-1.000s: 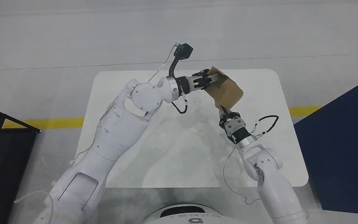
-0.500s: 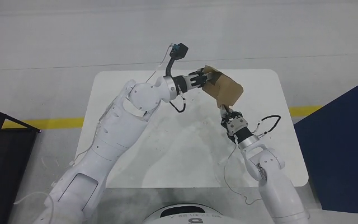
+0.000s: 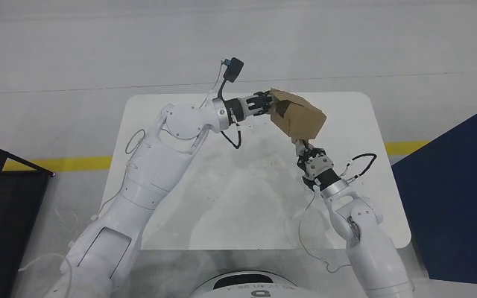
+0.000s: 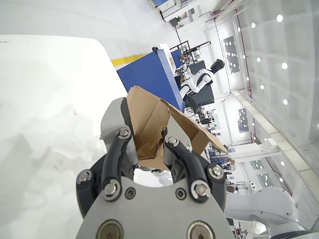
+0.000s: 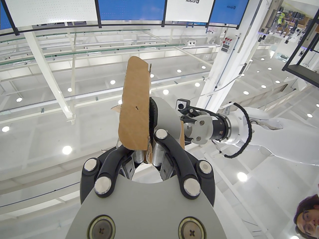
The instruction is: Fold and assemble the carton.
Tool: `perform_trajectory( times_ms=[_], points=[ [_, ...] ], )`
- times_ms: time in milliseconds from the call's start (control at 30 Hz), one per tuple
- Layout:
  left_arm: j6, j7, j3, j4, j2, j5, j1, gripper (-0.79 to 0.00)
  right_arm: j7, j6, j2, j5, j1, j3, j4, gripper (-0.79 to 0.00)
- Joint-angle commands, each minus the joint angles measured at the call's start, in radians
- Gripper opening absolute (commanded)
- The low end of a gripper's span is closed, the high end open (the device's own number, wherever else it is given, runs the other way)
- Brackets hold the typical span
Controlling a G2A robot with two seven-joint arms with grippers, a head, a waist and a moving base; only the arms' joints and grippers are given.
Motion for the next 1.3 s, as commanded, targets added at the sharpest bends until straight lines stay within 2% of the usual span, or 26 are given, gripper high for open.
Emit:
perform_trajectory(
  times_ms=[0, 67, 100, 133, 233, 433, 700, 900, 1000, 1100, 1200, 1267],
  points=[
    [-0.007, -0.006, -0.001, 0.007, -0.001, -0.020, -0.003, -0.409, 0.000, 0.008, 0.000, 0.008, 0.000, 0.002, 0.000, -0.785],
    [-0.026, -0.027, -0.001, 0.013, -0.002, -0.042, -0.005, -0.360, -0.001, 0.010, 0.000, 0.012, 0.000, 0.003, 0.000, -0.785],
    [-0.039, -0.038, 0.000, 0.016, -0.002, -0.038, -0.007, -0.206, -0.001, 0.012, 0.000, 0.015, 0.001, 0.004, 0.000, -0.785],
    [-0.050, -0.045, 0.002, 0.018, -0.001, -0.032, -0.008, -0.126, -0.002, 0.013, 0.000, 0.016, 0.001, 0.005, 0.000, -0.785],
    [-0.080, -0.047, 0.007, 0.016, 0.000, -0.004, -0.007, 0.000, -0.005, 0.017, 0.000, 0.020, 0.001, 0.006, 0.001, -0.785],
    [-0.127, -0.036, 0.007, 0.003, 0.005, 0.048, 0.001, 0.000, -0.009, 0.021, -0.001, 0.025, 0.003, 0.008, 0.002, -0.785],
    [-0.111, 0.056, 0.012, -0.019, 0.008, 0.159, 0.017, 0.000, -0.013, 0.023, -0.001, 0.022, 0.005, 0.010, 0.003, -0.785],
    [-0.046, 0.145, 0.027, -0.082, 0.005, 0.259, 0.011, 0.000, -0.026, -0.022, -0.002, -0.043, 0.011, 0.000, 0.006, -0.785],
    [0.045, 0.140, 0.061, -0.087, -0.002, 0.330, -0.020, -0.006, -0.030, -0.067, -0.004, -0.104, 0.016, -0.015, 0.006, -0.785],
    [0.108, 0.139, 0.098, -0.062, -0.014, 0.354, -0.055, -0.077, -0.028, -0.115, -0.006, -0.158, 0.017, -0.031, 0.005, -0.785],
    [0.125, 0.149, 0.126, -0.030, -0.028, 0.349, -0.086, -0.209, -0.025, -0.153, -0.008, -0.198, 0.015, -0.039, 0.005, -0.785],
    [0.118, 0.145, 0.135, -0.017, -0.034, 0.331, -0.099, -0.231, -0.025, -0.169, -0.009, -0.214, 0.013, -0.043, 0.007, -0.785]
  ],
)
